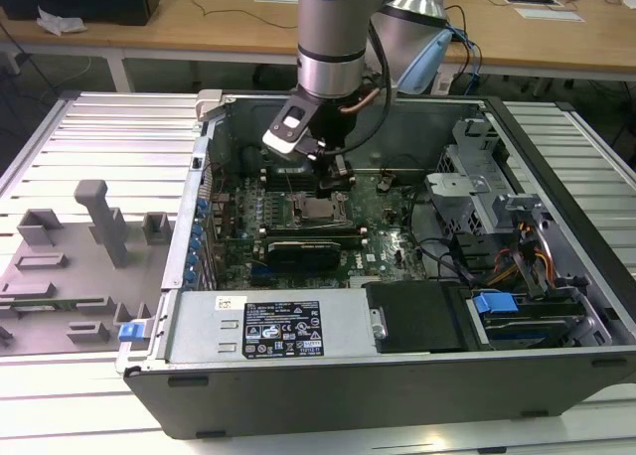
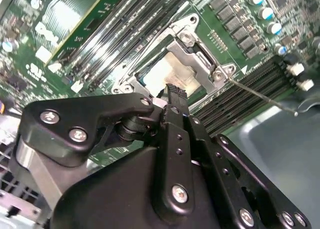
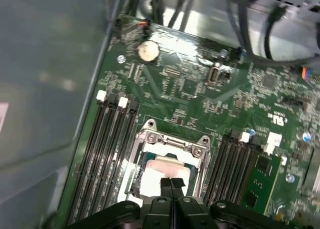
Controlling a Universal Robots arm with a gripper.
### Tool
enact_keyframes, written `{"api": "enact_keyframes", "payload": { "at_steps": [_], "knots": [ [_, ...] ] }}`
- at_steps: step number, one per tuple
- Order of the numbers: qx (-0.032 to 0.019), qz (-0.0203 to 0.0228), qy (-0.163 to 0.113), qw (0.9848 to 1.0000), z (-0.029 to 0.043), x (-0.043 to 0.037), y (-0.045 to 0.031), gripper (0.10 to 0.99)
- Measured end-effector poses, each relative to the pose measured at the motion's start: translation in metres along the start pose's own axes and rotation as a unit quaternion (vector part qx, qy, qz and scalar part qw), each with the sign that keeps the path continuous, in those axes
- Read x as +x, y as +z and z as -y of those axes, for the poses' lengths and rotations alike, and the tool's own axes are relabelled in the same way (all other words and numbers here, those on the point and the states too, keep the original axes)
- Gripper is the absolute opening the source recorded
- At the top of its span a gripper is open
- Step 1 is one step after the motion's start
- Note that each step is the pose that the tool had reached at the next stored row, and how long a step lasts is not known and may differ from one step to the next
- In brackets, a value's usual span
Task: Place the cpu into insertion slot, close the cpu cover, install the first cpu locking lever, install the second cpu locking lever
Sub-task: 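Close the cpu cover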
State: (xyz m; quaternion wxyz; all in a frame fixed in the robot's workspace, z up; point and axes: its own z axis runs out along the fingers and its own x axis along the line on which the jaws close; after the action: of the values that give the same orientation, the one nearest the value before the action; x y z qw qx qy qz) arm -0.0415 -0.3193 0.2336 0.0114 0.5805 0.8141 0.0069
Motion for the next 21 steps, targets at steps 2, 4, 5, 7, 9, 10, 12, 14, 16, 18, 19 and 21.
{"api": "enact_keyframes", "payload": {
  "at_steps": [2,4,5,7,9,10,12,14,16,18,19,21],
  "knots": [
    [-0.0002,-0.0004,-0.022,0.9998,0.0000,0.0000,0.0001,0.106],
    [-0.0004,-0.0010,-0.050,0.9988,0.0000,0.0000,0.0002,0.106],
    [-0.0005,-0.0011,-0.059,0.9983,0.0000,0.0000,0.0002,0.106],
    [-0.0006,-0.0013,-0.088,0.9961,0.0000,0.0000,0.0002,0.106],
    [-0.0006,-0.0014,-0.108,0.9941,0.0000,0.0000,0.0002,0.106],
    [-0.0007,-0.0014,-0.117,0.9931,0.0000,0.0000,0.0002,0.106],
    [-0.0007,-0.0016,-0.140,0.9902,0.0000,0.0000,0.0002,0.106],
    [-0.0008,-0.0018,-0.165,0.9863,0.0000,0.0000,0.0003,0.106],
    [-0.0010,-0.0020,-0.204,0.9789,0.0000,0.0000,0.0003,0.106],
    [-0.0012,-0.0024,-0.235,0.9719,0.0000,0.0000,0.0004,0.106],
    [-0.0013,-0.0026,-0.252,0.9678,0.0000,0.0000,0.0004,0.106],
    [-0.0015,-0.0030,-0.281,0.9596,0.0000,0.0000,0.0004,0.106]
  ]
}}
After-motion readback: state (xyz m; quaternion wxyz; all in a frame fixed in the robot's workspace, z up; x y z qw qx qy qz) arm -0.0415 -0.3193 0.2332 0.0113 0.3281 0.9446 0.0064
